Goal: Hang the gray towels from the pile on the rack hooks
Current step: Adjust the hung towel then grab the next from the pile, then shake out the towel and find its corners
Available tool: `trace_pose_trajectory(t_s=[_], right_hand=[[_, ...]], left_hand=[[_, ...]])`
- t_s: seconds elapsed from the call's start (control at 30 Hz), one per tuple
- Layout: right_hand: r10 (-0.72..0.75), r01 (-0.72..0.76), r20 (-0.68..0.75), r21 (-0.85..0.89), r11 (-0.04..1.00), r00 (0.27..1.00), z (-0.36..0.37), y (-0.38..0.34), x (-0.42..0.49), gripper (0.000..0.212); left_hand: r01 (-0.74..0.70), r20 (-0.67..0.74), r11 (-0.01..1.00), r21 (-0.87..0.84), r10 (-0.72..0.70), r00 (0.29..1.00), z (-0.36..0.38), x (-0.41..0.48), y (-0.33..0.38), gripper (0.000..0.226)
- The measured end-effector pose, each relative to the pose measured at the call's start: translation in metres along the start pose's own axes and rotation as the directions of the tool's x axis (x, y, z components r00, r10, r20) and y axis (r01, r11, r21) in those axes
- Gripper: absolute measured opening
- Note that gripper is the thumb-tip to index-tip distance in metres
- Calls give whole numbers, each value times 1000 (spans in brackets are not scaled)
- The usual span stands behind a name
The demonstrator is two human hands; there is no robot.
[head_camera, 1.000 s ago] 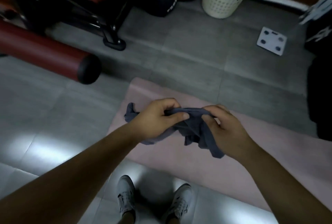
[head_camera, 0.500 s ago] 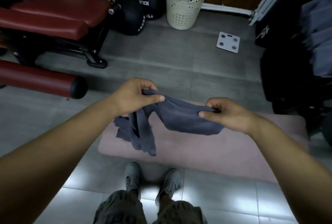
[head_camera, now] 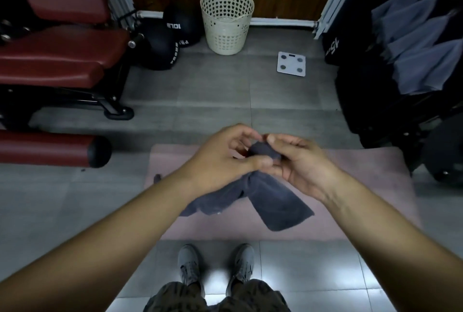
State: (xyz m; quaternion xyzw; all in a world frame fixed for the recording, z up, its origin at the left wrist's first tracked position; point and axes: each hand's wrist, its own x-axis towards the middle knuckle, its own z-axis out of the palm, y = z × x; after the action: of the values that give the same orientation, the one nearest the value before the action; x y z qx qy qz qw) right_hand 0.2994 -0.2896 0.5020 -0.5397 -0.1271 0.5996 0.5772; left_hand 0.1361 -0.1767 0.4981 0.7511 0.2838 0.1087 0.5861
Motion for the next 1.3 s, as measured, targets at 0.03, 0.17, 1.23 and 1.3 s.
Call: trace_pose_trajectory(t_s=[0.03, 0.17, 1.23, 1.3], right_hand=[[21, -23, 36, 48, 999, 999, 3, 0, 0, 34], [-15, 8, 117, 59, 998, 993, 3, -6, -3, 41], [-167, 215, 136, -640, 737, 977, -24, 13, 3, 52], [-140, 192, 132, -681, 707, 981, -27, 13, 2, 50]], left_hand=[[-32, -7, 998, 45, 32, 999, -1, 0, 2, 36], [-68, -126, 995, 76, 77, 989, -8, 8, -1, 22], [15, -82, 998, -63, -20, 996, -19, 17, 1, 17], [-19, -101, 995, -101, 9, 995, -20, 15, 2, 19]])
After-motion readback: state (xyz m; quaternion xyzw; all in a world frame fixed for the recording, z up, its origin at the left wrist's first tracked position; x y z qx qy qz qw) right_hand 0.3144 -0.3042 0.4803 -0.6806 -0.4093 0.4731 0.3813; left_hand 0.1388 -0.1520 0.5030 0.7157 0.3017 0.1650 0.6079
